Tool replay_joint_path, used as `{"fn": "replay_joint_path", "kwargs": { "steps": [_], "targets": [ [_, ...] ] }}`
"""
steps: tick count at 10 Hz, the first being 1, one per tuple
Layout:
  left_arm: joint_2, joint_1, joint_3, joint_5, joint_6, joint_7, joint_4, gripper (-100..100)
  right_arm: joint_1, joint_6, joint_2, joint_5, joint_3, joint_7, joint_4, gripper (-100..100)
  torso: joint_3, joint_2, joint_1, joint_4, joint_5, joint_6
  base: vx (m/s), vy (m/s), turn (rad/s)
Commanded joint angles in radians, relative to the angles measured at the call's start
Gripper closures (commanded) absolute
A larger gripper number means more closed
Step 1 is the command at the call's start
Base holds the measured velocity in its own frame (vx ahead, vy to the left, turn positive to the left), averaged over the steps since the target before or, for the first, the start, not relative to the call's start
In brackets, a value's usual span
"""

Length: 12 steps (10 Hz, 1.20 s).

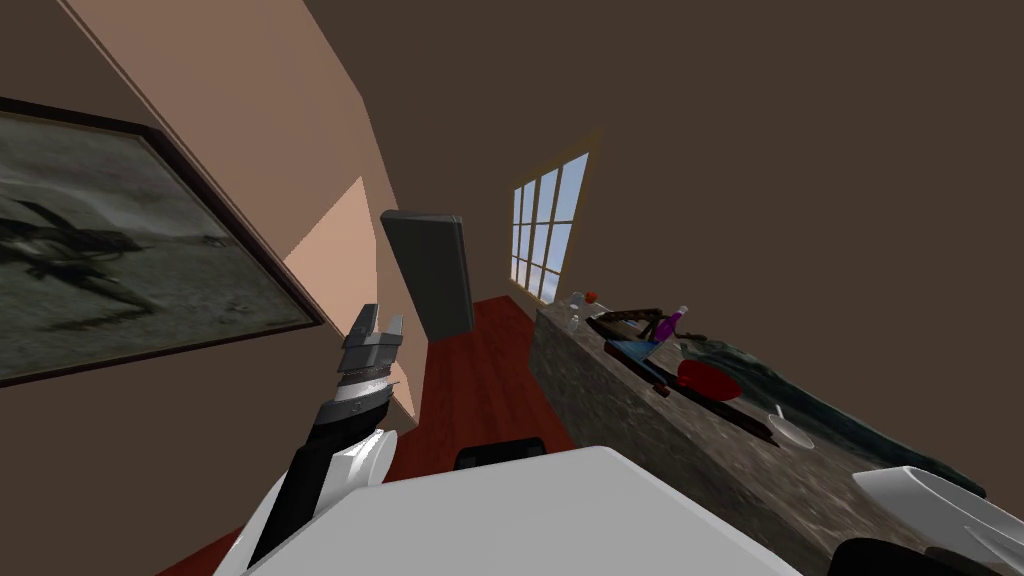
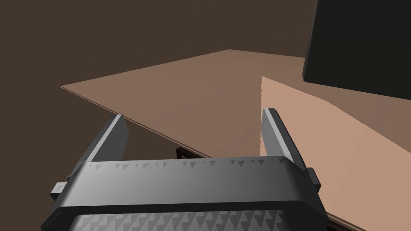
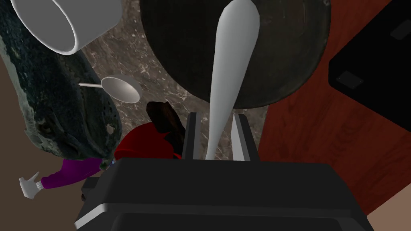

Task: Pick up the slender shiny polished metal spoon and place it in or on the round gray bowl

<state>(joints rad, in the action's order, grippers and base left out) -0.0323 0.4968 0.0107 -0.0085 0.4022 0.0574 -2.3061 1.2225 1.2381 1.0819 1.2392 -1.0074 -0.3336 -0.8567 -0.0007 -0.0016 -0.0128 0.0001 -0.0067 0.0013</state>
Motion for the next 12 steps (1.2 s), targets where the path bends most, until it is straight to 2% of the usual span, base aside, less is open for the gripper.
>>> {"fn": "replay_joint_path", "kwargs": {
  "steps": [1,3,4,5,6,10,11,12],
  "targets": [
    [0.0,0.0,0.0,0.0,0.0,0.0,0.0,0,0.03,0.026,0.004,0.004,0.003,-0.002,-0.013,100,0.0,0.0,0.0,0.0,0.0,0.0,-0.059,-0.13,0.046],
    [0.0,0.0,0.0,0.0,0.0,0.0,0.0,0,0.076,0.056,0.005,0.011,0.011,-0.001,-0.039,100,0.0,0.0,-0.001,0.0,-0.001,0.0,-0.052,-0.122,0.048],
    [0.0,0.0,0.0,0.0,0.0,0.0,0.0,0,0.085,0.061,0.005,0.012,0.012,-0.001,-0.044,100,0.0,0.0,-0.001,0.0,-0.001,0.0,-0.033,-0.106,0.026],
    [0.0,0.0,0.0,0.0,0.0,0.0,0.0,0,0.075,0.056,0.006,0.011,0.012,-0.005,-0.034,100,-0.001,-0.001,0.0,0.0,-0.001,-0.001,-0.011,-0.045,0.007],
    [0.0,0.0,0.0,0.0,0.0,0.0,0.0,0,0.077,0.057,0.006,0.012,0.012,-0.003,-0.036,-100,-0.002,-0.003,0.003,-0.001,-0.001,-0.001,-0.004,-0.009,0.001],
    [0.0,0.0,0.0,0.0,0.0,0.0,0.0,0,0.076,0.057,0.006,0.012,0.012,-0.003,-0.036,-100,-0.003,-0.005,0.007,-0.001,0.001,-0.001,0.0,0.0,0.0],
    [0.0,0.0,0.0,0.0,0.0,0.0,0.0,0,0.076,0.057,0.006,0.012,0.012,-0.003,-0.036,0,-0.003,-0.005,0.007,-0.001,0.001,-0.001,0.0,0.0,0.0],
    [0.0,0.0,0.0,0.0,0.0,0.0,0.0,0,0.095,0.08,0.018,0.011,-0.022,0.004,-0.038,-100,-0.003,-0.005,0.007,-0.001,0.001,-0.001,-0.004,0.003,-0.064]
  ]
}}
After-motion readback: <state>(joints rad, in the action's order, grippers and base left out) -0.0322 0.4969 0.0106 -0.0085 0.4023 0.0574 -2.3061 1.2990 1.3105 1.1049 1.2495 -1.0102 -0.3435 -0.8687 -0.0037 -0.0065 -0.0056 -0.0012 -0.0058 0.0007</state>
